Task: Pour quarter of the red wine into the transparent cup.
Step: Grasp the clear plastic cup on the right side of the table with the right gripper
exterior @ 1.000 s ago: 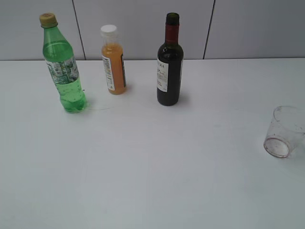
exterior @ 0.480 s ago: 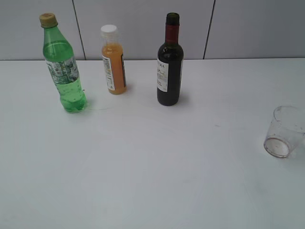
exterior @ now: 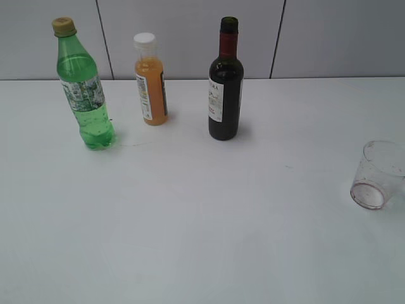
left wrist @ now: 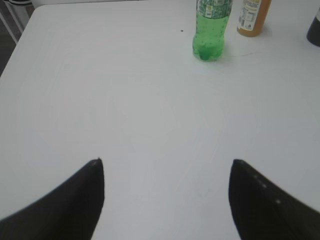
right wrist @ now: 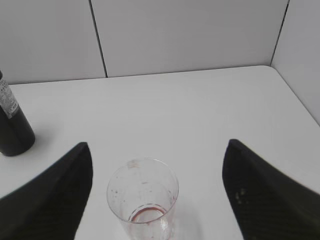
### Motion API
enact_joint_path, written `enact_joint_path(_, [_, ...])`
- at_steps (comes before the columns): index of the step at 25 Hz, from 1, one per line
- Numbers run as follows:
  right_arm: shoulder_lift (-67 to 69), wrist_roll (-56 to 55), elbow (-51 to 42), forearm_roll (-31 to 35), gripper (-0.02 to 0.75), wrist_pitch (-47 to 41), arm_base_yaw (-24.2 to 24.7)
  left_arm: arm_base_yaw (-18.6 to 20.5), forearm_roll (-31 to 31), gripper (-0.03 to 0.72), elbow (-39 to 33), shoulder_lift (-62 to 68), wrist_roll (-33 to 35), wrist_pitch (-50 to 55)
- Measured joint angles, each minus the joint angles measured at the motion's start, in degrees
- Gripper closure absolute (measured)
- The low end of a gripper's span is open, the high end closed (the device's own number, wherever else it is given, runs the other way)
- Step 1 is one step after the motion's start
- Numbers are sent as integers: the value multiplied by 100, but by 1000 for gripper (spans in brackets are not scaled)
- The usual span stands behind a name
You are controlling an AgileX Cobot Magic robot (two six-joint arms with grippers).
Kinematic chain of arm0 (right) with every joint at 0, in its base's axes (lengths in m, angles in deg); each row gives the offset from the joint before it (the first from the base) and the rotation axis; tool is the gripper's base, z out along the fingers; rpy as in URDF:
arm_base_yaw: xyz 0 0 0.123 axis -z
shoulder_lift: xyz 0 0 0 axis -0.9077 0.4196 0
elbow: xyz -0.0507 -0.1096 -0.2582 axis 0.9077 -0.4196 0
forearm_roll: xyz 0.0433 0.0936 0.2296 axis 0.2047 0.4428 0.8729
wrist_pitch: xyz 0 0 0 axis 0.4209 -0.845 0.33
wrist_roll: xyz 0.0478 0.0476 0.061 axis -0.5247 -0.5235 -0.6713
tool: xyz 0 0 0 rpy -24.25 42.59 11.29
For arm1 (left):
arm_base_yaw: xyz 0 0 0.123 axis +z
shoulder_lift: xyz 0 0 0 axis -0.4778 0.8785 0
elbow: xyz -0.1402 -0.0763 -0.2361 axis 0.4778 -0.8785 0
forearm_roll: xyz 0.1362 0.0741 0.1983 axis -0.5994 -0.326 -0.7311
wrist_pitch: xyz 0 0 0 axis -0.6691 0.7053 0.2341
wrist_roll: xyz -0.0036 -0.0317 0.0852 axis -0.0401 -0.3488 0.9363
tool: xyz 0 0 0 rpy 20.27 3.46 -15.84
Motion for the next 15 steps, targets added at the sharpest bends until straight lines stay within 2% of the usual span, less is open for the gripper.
enact_joint_path(4, [417, -49, -80, -192, 101, 246, 0, 0, 0, 103, 0, 0, 0, 0])
enact_joint_path(8, [773, -547, -276, -270, 101, 541, -31, 0, 0, 103, 0, 0, 0, 0])
enact_joint_path(12, [924, -681, -720, -544, 102, 1384, -447, 0, 0, 103, 0, 0, 0, 0])
enact_joint_path(15, [1081, -717, -1003, -530, 103, 1653, -699, 0, 0, 103, 0, 0, 0, 0])
